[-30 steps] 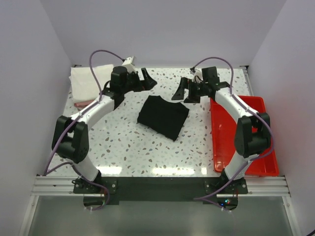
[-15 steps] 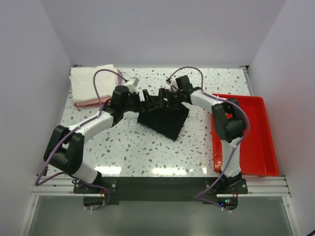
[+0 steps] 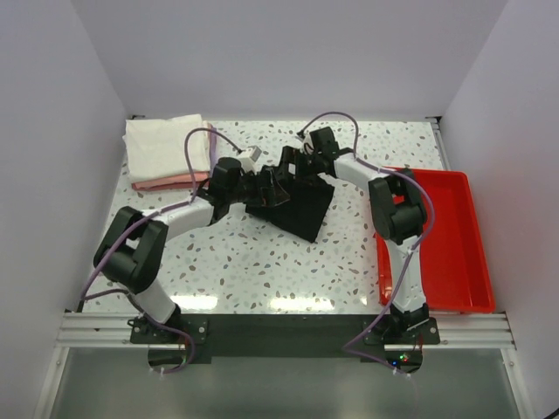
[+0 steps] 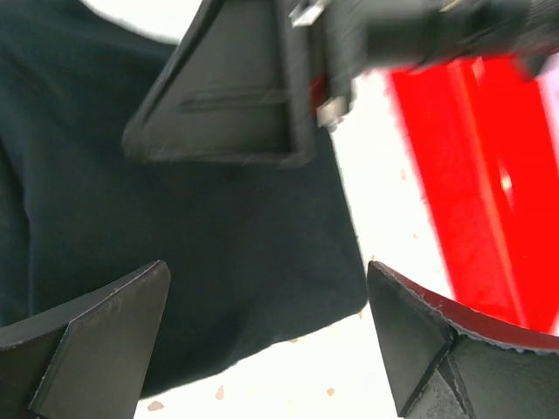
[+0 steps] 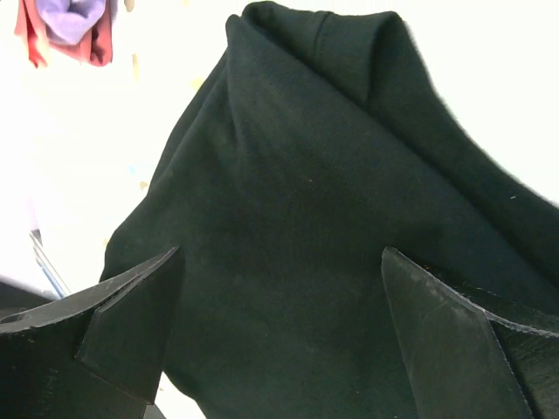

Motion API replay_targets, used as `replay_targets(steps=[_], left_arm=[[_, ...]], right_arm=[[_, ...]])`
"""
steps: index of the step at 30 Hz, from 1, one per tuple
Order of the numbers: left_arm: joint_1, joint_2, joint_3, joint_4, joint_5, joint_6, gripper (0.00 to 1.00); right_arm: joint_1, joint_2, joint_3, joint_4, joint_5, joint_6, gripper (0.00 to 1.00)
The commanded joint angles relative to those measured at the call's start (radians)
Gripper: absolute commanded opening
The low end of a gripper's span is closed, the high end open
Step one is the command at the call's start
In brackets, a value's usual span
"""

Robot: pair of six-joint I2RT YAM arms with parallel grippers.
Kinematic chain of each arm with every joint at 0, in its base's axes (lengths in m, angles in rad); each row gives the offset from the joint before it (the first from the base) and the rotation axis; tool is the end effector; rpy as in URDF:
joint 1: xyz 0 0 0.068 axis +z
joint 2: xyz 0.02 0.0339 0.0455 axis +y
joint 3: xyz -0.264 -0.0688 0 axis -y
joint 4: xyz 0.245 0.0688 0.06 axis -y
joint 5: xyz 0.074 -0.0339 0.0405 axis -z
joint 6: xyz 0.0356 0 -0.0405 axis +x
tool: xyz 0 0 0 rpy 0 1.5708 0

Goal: Fold and stack the t-shirts
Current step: Fold the tshirt

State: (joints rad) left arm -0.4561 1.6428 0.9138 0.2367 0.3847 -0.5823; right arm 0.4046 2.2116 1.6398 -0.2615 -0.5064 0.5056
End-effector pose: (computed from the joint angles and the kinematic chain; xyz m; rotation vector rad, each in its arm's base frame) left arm 0.3137 -0.1688 0.2078 0.1158 2.1869 -1.0137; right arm 0.4409 0.2076 0.1652 -0.1239 2.5193 1.0096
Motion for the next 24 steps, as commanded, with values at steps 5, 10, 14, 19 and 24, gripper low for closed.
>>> replay_targets(steps=[5,10,14,19,24], left_arm=[[-0.006,0.115,-0.064,-0.030,-0.033,0.047,1.00],[-0.006,0.109,-0.144,-0.030,-0.064,0.024,1.00],[-0.010,0.049,-0.177,-0.037,-0.037,0.007,1.00],[-0.029,-0.082,-0.110,-0.083,-0.061,0.010,1.00],[-0.029,-0.129,-0.041,-0.108,-0.098,0.015,1.00]], right_arm=[[-0.044,0.048,-0.034,-0.021,0.077,0.021,0.99],[-0.058,0.053,-0.021,-0.051,0.094,-0.009,0.99],[-0.064,0.060,0.038,-0.094,0.059,-0.062,0.99],[-0.056,-0.015,0.136,-0.217,0.029,-0.145,0.99],[-0.049,-0.208,-0.016,-0.171,-0.045,-0.130,0.99]])
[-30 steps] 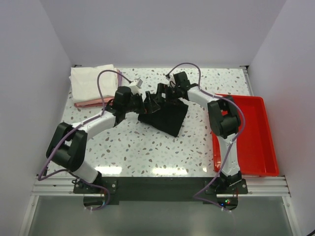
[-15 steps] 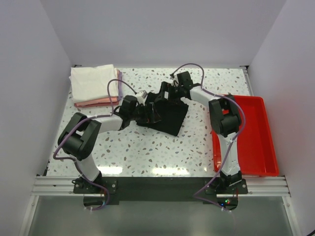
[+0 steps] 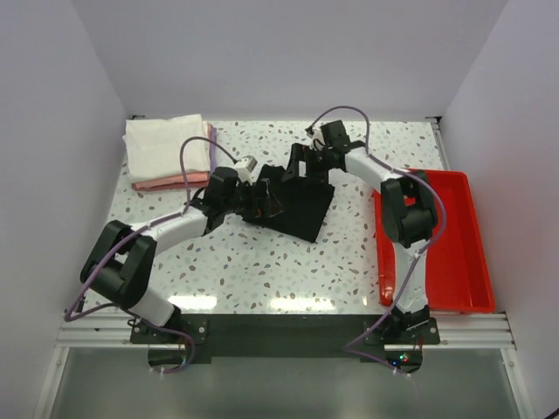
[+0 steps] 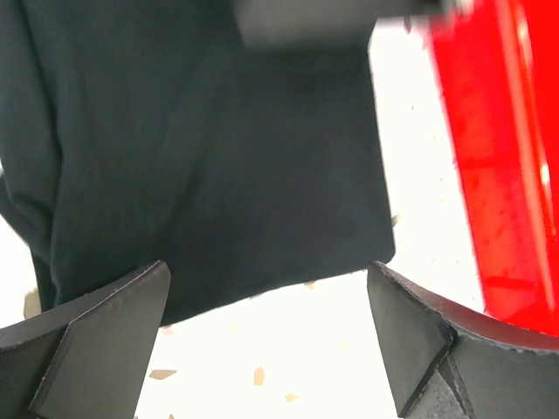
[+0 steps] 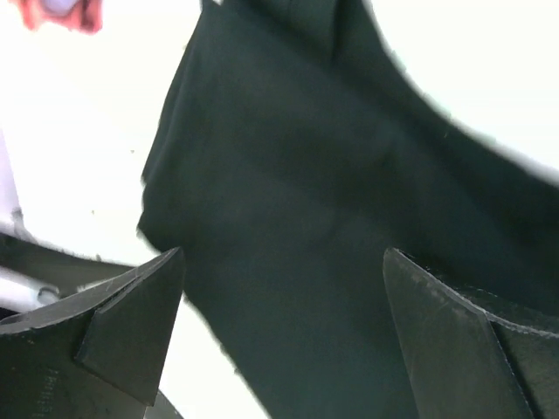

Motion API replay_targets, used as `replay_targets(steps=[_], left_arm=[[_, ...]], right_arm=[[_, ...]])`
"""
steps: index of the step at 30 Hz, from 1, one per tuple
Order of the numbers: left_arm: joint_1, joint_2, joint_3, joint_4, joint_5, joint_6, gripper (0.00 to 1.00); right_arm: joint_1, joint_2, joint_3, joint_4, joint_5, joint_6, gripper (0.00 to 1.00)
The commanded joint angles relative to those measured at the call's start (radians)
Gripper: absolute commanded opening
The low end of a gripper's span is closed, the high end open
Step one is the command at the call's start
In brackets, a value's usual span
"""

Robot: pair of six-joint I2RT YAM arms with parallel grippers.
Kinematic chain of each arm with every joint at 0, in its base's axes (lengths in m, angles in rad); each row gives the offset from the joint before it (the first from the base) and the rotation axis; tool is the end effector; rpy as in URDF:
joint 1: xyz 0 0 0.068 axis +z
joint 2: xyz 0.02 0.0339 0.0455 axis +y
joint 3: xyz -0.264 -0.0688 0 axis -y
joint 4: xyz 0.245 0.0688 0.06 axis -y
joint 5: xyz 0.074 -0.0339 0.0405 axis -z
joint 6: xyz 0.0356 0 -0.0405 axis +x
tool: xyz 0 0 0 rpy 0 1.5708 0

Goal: Fold and stack the t-shirts
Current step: Fold the tshirt

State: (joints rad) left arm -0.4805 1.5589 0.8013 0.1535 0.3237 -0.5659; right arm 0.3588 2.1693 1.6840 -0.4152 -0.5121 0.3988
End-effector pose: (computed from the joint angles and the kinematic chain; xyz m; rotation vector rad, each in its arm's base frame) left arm 0.2828 -0.1602 0.1915 0.0983 2.2964 -0.9245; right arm 0.4421 0.1844 0.1881 -0.1810 2.5481 0.9464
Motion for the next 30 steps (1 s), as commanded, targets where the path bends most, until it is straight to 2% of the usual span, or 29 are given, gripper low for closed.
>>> replay_targets(steps=[1,5,8,12,16,20,27,30], left_arm=[[-0.004,-0.043,0.088,-0.022,-0.054,-0.002,1.00],[0.003,0.033,0.125,0.015,-0.052,-0.005,1.00],[0.013,0.110,0.167,0.006,-0.038,-0.002,1.00],[0.042,0.174,0.142,0.064,-0.002,-0.023,1.00],[0.054,0.202,0.104,0.064,-0.015,-0.029,1.00],[0.054,0.135,0.075,0.060,-0.034,-0.026,1.00],[0.054,-0.009,0.131,-0.061,-0.142,0.032,1.00],[0.062,-0.030,0.176,-0.126,-0.230,0.061,1.00]], right_arm=[[-0.001,-0.243,-0.107,0.037,-0.060,-0.009,0.99],[0.020,-0.382,-0.424,0.189,-0.124,0.092,0.99],[0.029,-0.450,-0.596,0.291,-0.146,0.172,0.99],[0.039,-0.477,-0.733,0.387,-0.175,0.210,0.99],[0.039,-0.430,-0.748,0.310,-0.117,0.160,0.99],[0.026,-0.402,-0.728,0.222,-0.040,0.100,0.99],[0.028,-0.502,-0.626,0.089,-0.036,0.005,0.99],[0.029,-0.610,-0.580,0.009,-0.010,-0.038,0.99]])
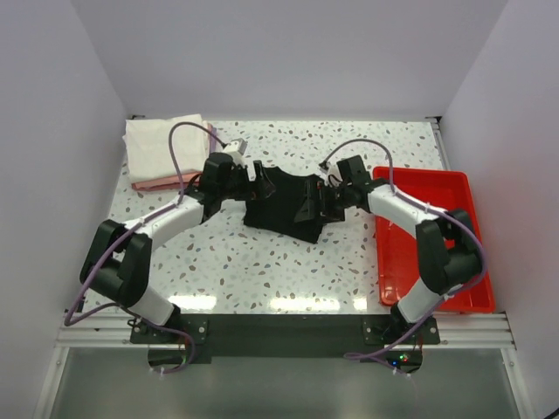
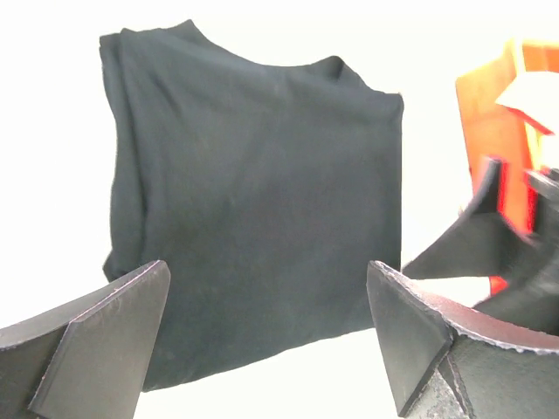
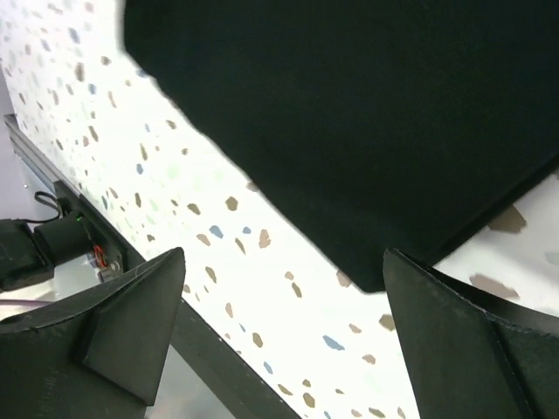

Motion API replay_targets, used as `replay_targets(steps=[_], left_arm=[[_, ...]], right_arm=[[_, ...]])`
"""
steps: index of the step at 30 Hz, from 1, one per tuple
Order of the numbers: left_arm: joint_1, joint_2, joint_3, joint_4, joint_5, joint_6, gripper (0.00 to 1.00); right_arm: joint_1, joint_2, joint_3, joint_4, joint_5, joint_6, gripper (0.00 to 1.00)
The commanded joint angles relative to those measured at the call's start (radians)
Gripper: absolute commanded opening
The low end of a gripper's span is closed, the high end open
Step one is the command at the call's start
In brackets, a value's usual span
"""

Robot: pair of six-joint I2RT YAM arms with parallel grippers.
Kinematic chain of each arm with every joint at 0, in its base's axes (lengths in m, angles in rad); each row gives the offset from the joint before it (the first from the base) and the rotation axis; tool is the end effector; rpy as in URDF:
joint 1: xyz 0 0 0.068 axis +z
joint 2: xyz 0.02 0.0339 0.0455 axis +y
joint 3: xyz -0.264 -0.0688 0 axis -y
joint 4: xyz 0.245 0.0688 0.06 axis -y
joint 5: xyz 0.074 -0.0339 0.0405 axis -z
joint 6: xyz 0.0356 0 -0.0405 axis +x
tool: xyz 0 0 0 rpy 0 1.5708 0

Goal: Fold and stack the t-shirts
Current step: Fold the tshirt, then neatly place the folded tshirt to the corner

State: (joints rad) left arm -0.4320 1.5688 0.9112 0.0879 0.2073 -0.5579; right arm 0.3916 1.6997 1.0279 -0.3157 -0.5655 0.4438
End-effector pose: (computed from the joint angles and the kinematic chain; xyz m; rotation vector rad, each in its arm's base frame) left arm 0.3072 -0.1497 0.2165 -0.0137 2.2351 -0.7841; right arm 0.3073 0.1475 0.1829 -0.1620 2.6564 1.0270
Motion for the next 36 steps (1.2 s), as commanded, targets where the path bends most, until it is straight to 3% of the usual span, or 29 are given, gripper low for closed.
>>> replay_targets(steps=[1,9,20,36], left_arm=[[0.019,-0.033,0.077,-0.086,-0.124,0.067,1.00],[0.096,0.132,0.195,-0.189,-0.143,0.104,1.00],[0.096,0.307,0.305,-0.209,-0.086,0.141,0.99],[0.055,0.434,0.336,-0.207,0.003,0.139,0.59]], right_arm=[[-0.003,-0.162,0.086,-0.101,0.052,-0.092,0.99],[-0.005,-0.302,0.095,-0.235,0.130,-0.165,0.99],[-0.004,-0.436,0.084,-0.329,0.234,-0.197,0.99],[-0.005,-0.457,0.041,-0.333,0.277,-0.226,0.99]])
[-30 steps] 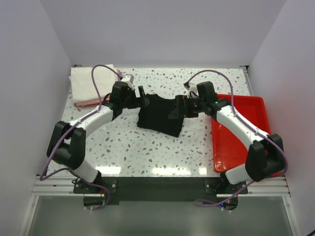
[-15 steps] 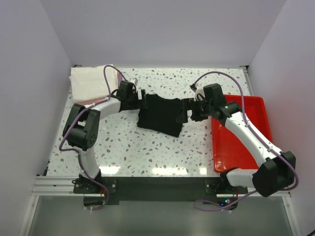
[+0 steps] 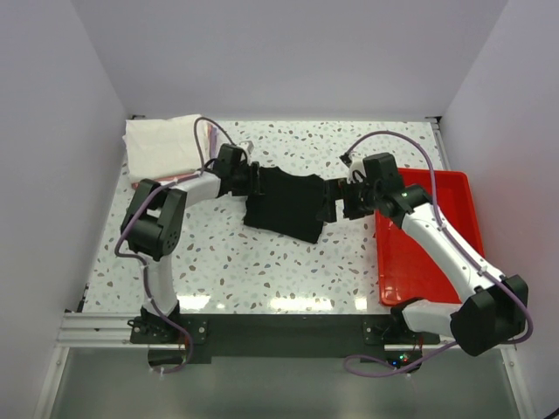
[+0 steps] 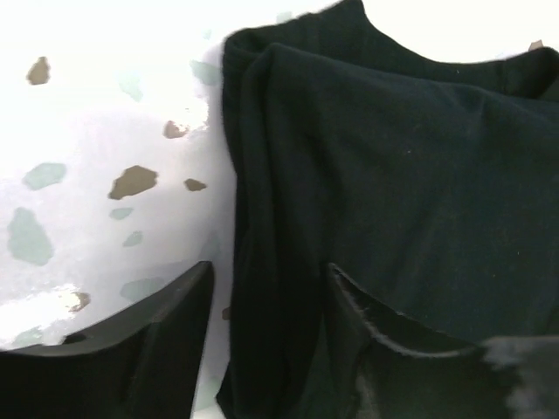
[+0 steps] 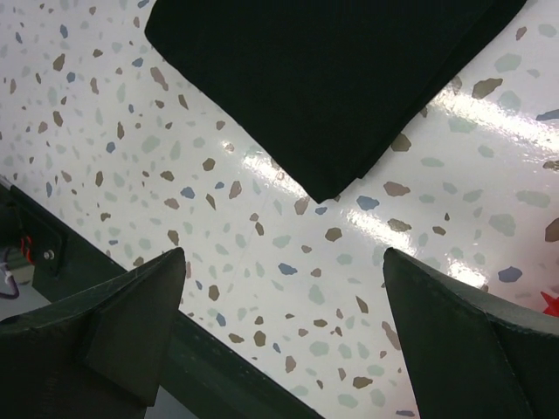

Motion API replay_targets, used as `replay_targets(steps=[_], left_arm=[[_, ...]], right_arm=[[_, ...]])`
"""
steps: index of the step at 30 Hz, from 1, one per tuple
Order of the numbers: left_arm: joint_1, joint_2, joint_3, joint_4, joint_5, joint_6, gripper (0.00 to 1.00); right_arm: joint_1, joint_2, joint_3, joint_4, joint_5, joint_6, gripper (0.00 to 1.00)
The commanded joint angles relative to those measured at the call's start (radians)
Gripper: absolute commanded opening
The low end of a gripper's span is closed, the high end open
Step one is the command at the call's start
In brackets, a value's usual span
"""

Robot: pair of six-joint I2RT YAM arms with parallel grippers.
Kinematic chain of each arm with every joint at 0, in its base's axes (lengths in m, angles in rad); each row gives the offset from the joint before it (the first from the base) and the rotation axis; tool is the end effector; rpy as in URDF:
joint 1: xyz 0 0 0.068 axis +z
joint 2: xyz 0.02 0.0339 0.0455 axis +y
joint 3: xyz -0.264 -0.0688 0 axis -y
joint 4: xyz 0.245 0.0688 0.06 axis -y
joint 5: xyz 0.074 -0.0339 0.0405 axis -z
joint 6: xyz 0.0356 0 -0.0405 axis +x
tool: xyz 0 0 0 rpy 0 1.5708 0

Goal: Fold and stack the t-shirts
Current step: Neatly place the folded tshirt to the corner

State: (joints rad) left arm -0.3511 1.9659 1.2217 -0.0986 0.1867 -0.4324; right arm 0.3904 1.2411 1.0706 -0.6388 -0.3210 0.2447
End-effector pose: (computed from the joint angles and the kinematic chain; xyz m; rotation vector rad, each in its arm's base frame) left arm 0.3874 -0.1489 0.1540 -0.0124 2.4783 -0.5746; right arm 0.2366 0.1095 0.3028 -0.3339 2.4122 0.6775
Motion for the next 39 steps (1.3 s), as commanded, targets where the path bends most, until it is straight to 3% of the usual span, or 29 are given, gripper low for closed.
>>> replay_targets(steps=[1,12,14,21,31,39], left_arm=[[-0.035,0.042,0.027,-0.027,0.022,0.012,0.54],[-0.134,0.068,0.033,-0.105,-0.133,-0.009,0.20],[-0.143,0.073,0.042,-0.115,-0.157,-0.008,0.01],[-0.143,0.013,0.131,-0.202,-0.272,0.073,0.00],[-0.108,-0.048,0.301,-0.256,-0.604,0.320,0.00],[0.001,-0.032,0.412,-0.254,-0.653,0.479,0.00]], right_arm=[[-0.005,0.003,-0.003,-0.006,0.025,-0.025,0.99],[-0.010,-0.034,-0.015,-0.007,0.077,-0.027,0.99],[-0.008,-0.054,-0.018,-0.002,0.102,-0.022,0.99],[-0.010,-0.147,-0.043,0.010,0.180,-0.012,0.99],[-0.010,-0.256,-0.047,0.031,0.279,0.007,0.99],[-0.008,-0.321,-0.067,0.073,0.396,0.014,0.99]])
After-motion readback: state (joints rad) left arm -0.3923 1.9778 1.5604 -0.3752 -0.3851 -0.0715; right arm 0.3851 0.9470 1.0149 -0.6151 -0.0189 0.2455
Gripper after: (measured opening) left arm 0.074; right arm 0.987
